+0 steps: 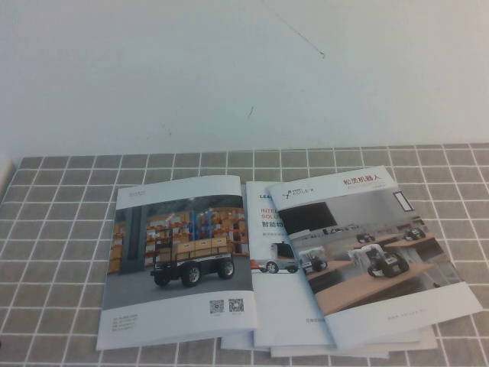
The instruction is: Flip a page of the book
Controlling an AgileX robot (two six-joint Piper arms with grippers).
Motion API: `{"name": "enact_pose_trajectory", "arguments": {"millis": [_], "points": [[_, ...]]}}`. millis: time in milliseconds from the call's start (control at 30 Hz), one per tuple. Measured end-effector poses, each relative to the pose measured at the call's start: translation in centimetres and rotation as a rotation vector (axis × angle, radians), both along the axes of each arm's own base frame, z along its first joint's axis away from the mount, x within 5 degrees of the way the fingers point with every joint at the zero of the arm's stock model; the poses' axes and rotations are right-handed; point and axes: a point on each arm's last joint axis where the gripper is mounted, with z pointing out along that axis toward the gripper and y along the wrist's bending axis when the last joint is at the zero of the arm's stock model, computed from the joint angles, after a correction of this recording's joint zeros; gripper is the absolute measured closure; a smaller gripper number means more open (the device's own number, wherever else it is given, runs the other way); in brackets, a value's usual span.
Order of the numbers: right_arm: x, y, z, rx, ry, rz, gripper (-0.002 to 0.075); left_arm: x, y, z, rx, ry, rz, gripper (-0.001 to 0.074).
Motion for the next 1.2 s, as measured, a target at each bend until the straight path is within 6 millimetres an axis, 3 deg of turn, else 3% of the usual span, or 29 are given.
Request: {"name": "enact_pose_trajectory", "arguments": {"millis": [100,400,1033,1200], "points": [[0.0,0.0,0.0,0.0,0.0,0.0,0.0728,-0.1,0.2,-1.3,-0.002,-0.031,0.036,0.0739],[0.0,0.0,0.0,0.001,-0.002,0.0,0.0728,1.5,0.3,-9.4,0.038,0.162,0.104,0.0739],[0.0,0.0,0.0,0.001,-0.002,0.0,0.0729,1.5,0.6,-9.5,0.056,0.184,0.169,0.0739],[0.0,0.0,0.0,0.001,-0.002,0.0,0.0729,1.5,0.6,-9.5,-0.013,0.203,0.182,0.0739]]}}
